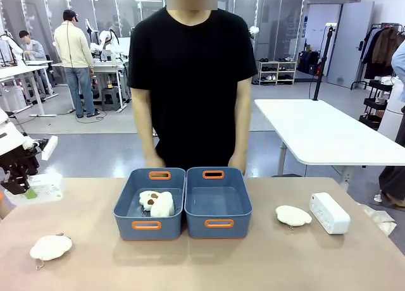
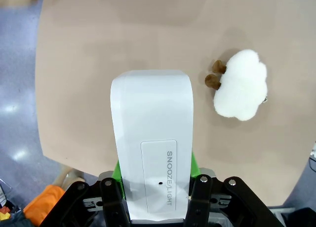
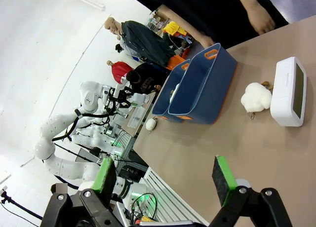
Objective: Sort the digital clocks into the basket.
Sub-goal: Pick up the Digital clock from the table and place it into the empty Plastic storage basket.
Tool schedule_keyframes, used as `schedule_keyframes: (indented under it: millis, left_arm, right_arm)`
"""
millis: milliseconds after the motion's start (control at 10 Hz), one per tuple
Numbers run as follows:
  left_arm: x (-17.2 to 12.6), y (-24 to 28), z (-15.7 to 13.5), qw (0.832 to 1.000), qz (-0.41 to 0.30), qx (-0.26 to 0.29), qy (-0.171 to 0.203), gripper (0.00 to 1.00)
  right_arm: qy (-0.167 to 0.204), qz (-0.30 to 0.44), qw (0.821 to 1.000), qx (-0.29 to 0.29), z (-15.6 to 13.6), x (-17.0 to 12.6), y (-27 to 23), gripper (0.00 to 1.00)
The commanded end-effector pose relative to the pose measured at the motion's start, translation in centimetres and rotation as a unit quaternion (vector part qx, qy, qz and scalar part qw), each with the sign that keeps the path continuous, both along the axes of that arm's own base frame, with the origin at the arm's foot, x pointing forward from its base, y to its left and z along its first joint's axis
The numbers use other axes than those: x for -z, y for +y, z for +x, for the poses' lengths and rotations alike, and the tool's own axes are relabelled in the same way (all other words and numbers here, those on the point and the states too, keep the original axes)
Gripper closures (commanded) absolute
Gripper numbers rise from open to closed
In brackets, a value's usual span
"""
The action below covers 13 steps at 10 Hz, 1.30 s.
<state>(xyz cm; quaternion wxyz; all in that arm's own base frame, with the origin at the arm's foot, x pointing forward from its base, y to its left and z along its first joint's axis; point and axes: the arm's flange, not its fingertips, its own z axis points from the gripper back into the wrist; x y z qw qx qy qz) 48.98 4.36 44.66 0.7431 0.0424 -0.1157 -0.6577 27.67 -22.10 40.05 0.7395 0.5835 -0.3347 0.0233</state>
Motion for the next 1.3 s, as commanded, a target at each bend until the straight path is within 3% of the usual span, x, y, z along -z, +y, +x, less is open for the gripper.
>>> schedule_keyframes:
  millis: [0, 300, 400, 600, 800, 1100, 1200]
  left_arm:
    - [-0.6, 0.1, -0.2, 1.000, -0.008, 0.007, 0.004, 0.49]
    - [-0.7, -0.1, 0.0, 1.000, -0.007, 0.001, 0.008, 0.49]
    - [-1.3, -1.3, -0.1, 0.997, -0.072, -0.001, 0.027, 0.49]
    - [-6.1, -14.1, -0.1, 0.994, -0.057, 0.091, 0.001, 0.49]
    - [-9.1, -22.9, 1.7, 0.990, -0.102, 0.095, 0.002, 0.49]
    - [-6.9, -37.4, 3.2, 0.986, -0.112, 0.120, 0.031, 0.49]
    - [-5.7, -40.0, 3.7, 0.986, -0.122, 0.114, 0.020, 0.49]
  right_arm:
    - [-0.001, 0.004, 1.000, 0.000, 0.0, -0.2, 0.0, 0.00]
    - [-0.001, 0.004, 1.000, 0.000, 0.0, -0.2, 0.0, 0.00]
    - [-0.001, 0.004, 1.000, 0.000, 0.0, -0.2, 0.0, 0.00]
    - [-0.001, 0.004, 1.000, 0.000, 0.0, -0.2, 0.0, 0.00]
    - [-0.001, 0.004, 1.000, 0.000, 0.0, -0.2, 0.0, 0.00]
    - [-0.001, 0.004, 1.000, 0.000, 0.0, -0.2, 0.0, 0.00]
    - [-0.001, 0.004, 1.000, 0.000, 0.0, -0.2, 0.0, 0.00]
